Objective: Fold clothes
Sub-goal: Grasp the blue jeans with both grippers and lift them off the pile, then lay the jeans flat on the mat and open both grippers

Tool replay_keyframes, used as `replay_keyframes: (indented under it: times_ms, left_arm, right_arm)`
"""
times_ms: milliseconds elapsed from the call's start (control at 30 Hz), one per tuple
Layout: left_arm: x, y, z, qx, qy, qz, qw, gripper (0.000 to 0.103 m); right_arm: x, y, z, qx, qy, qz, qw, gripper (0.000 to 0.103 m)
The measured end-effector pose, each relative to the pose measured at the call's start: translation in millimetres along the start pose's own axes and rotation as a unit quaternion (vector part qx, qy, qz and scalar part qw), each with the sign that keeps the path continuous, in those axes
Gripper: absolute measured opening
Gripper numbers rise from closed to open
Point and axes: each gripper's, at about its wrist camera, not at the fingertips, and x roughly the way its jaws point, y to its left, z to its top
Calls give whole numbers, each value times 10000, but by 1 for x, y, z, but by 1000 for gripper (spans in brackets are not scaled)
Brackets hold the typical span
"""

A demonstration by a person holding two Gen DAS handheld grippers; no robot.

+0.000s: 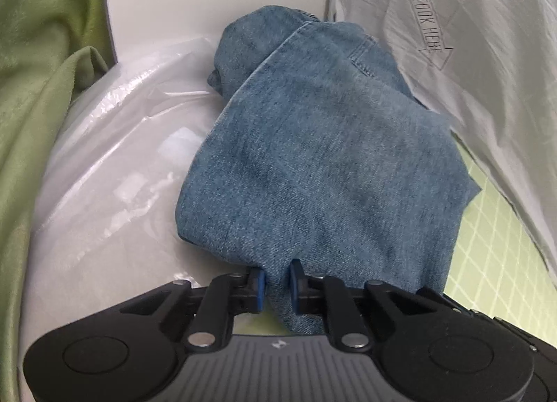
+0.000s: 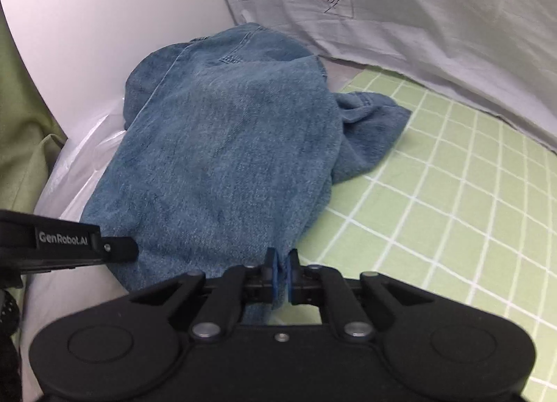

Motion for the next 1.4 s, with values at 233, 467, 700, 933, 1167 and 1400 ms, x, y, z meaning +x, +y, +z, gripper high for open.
replay_keyframes:
  times_ms: [233,467,700,933,1167,1400]
  left_arm:
    - [-54,-77,-55,1230,35,-914,9882,14]
    - [-97,-105,-117,1388,280,-1478,9788,22]
    - [-129,-118,-164,1424,192,-1225,9820,27]
    - [-136,-132,-191,1187,319,-1050,9868,48]
    - [-140,-156,-210,1326,408,-993,9853,74]
    - [-140,-171,-223,1812,547,-933,9775,81]
  right_arm:
    - [-68,-69,-43,-42,-369,-968,9946,0]
    - [-137,-143,-112,-96,-373,-1981,9794,0]
    - [-210,-248,-207,291,-108,-3034,9524,0]
    - [-279,-361,-288,1627,348,-3795,9101,6]
    - [-318,-350,-334,2614,170,-3695,8915,93]
    - [-324,-298,-348,2795,3,-3426,8969,95]
